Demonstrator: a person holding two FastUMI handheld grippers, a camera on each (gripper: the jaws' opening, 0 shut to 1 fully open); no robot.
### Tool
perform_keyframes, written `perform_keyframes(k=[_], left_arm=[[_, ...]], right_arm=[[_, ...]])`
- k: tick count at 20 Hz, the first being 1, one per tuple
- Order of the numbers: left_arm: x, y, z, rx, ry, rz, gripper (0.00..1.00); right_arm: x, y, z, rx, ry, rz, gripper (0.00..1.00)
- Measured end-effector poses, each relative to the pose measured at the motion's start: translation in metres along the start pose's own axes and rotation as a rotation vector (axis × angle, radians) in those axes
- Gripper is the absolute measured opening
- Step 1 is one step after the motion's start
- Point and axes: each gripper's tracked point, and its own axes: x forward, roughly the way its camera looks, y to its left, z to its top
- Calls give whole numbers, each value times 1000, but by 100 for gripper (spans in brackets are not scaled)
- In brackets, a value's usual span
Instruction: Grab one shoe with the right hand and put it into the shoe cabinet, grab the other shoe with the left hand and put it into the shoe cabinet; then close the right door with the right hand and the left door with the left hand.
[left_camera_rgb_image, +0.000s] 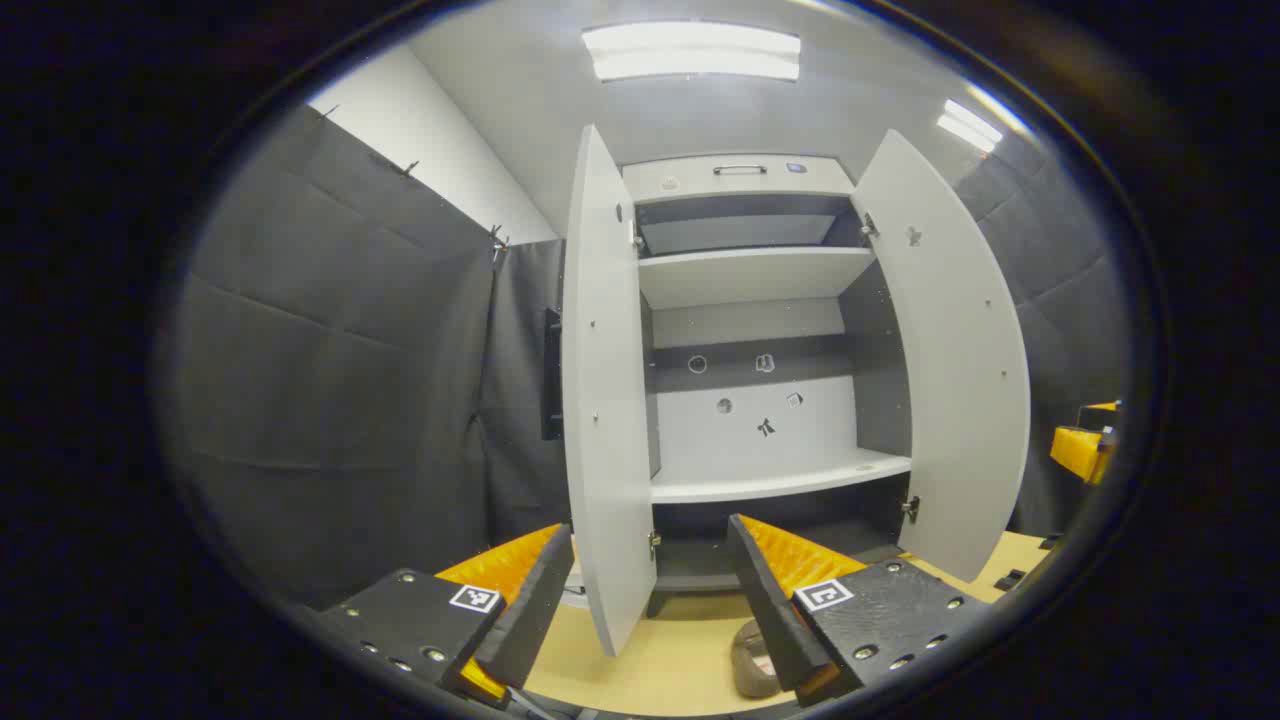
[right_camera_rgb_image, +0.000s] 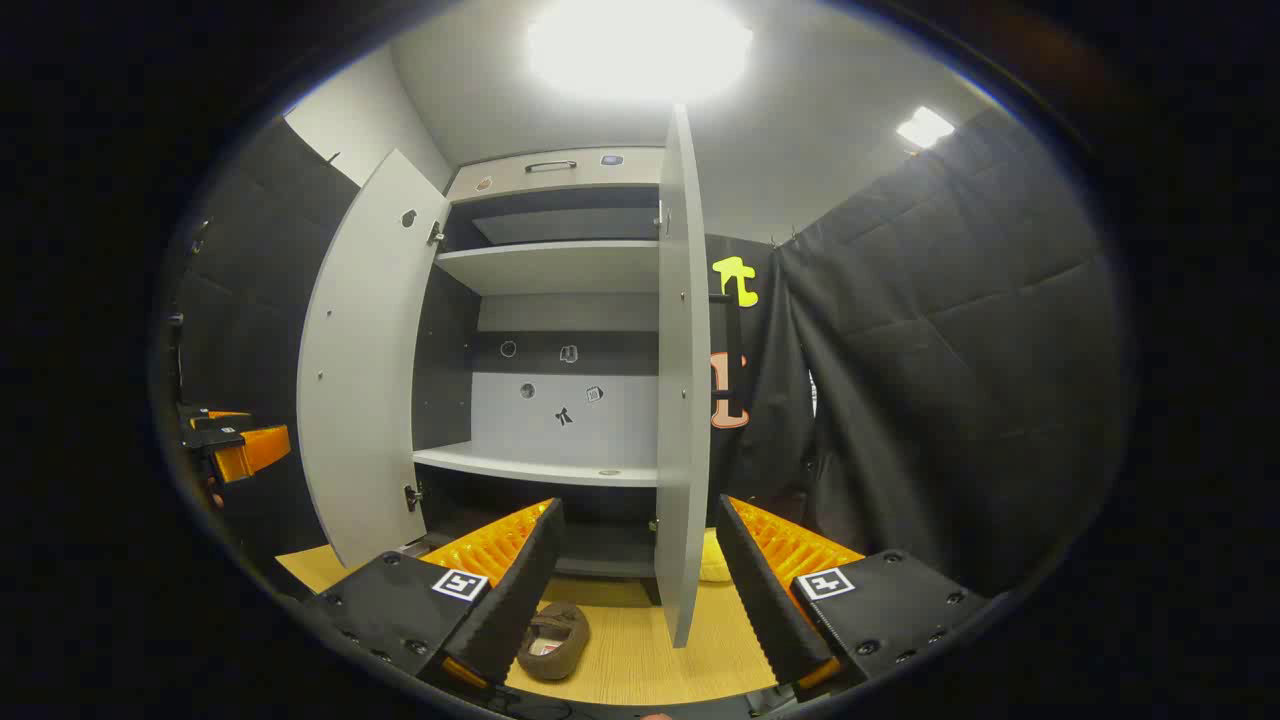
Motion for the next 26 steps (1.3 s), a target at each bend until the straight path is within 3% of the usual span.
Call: perform_keyframes(k=[1, 4, 5, 6, 7, 9, 10, 11, 12, 15, 21, 26], left_arm=[[0, 1, -1, -3, 0, 3, 90], [-1, 0, 0, 0, -3, -2, 90], [-1, -1, 1, 4, -4, -6, 96], [-1, -2, 2, 7, -5, -10, 96], [-1, -3, 2, 7, -5, -17, 90], [0, -7, 2, 0, -4, -24, 90], [0, -10, 1, -1, -2, -24, 96], [1, -13, -1, 2, -4, -21, 96], [1, -13, 1, 6, -6, -18, 90], [2, -13, 0, 17, -10, -6, 90], [-1, -10, -8, 26, 6, 57, 90], [-2, -5, -15, 37, 24, 82, 90]], right_arm=[[1, 0, 0, -3, 3, 3, 96], [2, -3, -2, 1, 4, 0, 96], [2, -3, -1, 3, 1, -2, 96], [3, -4, -2, 2, -1, -4, 96], [4, -5, -2, -4, -4, -8, 96], [6, -6, -5, -14, 2, -10, 96], [8, -4, -7, -10, 5, -5, 94], [10, -4, -9, -6, 7, -1, 96], [14, -4, -10, -6, 6, 2, 96], [23, -4, -14, -16, 2, 15, 94], [38, 23, -39, -32, 46, 111, 96], [52, 60, -87, -60, 184, 204, 98]])
